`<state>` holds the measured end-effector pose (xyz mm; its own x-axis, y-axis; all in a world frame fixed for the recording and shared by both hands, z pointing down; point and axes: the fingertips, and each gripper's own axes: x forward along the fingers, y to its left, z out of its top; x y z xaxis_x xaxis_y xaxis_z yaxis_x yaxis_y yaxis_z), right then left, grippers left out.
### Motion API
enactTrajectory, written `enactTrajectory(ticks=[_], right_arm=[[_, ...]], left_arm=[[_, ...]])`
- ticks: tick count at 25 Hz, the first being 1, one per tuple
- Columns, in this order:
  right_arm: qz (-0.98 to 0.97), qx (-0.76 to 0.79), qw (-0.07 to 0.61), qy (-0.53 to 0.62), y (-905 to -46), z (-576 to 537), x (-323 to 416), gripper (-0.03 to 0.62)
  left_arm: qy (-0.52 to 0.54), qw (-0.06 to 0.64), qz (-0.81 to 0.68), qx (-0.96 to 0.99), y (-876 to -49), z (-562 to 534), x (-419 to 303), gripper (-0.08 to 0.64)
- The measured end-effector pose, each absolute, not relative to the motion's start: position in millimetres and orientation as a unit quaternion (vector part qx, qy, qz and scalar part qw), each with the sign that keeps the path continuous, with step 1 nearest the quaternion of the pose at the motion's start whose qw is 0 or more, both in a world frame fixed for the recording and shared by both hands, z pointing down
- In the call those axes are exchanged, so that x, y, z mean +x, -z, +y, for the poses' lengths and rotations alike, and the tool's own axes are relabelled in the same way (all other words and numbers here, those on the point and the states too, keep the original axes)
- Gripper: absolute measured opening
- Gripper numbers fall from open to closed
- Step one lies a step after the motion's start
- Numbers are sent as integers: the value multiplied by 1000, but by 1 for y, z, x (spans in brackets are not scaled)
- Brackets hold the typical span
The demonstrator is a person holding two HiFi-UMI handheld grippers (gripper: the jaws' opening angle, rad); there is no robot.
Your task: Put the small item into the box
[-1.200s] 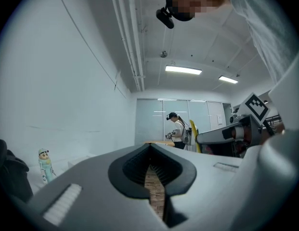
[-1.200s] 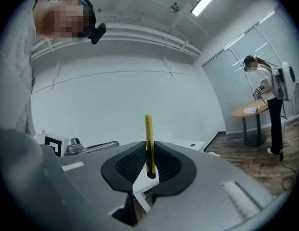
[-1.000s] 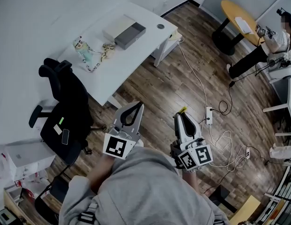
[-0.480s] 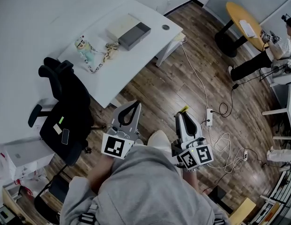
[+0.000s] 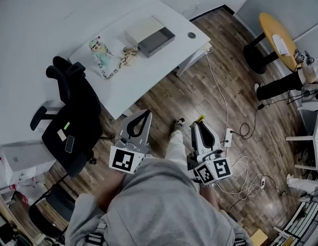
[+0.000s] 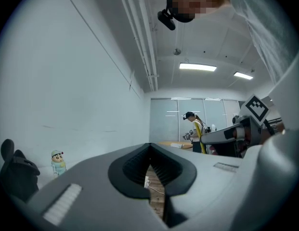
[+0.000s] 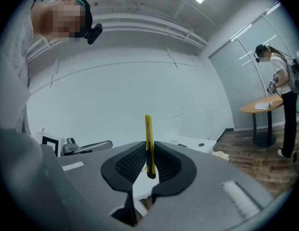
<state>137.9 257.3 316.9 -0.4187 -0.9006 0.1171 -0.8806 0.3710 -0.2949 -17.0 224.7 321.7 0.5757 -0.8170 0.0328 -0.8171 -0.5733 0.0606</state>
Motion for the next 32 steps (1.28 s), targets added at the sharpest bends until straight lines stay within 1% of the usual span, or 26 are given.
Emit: enactTrajectory(ticks=[7, 20, 32], right_arm=[[837, -521, 26, 162, -316, 209, 162, 67], [864, -476, 13, 161, -310, 119, 212, 67], [889, -423, 17, 172, -310, 63, 257, 67]], left_arm=[[-2, 30, -485, 874, -320, 183, -2, 3], [-10, 27, -510, 860, -310, 108, 61, 3], [-18, 24, -560, 828, -304, 72, 105, 3]])
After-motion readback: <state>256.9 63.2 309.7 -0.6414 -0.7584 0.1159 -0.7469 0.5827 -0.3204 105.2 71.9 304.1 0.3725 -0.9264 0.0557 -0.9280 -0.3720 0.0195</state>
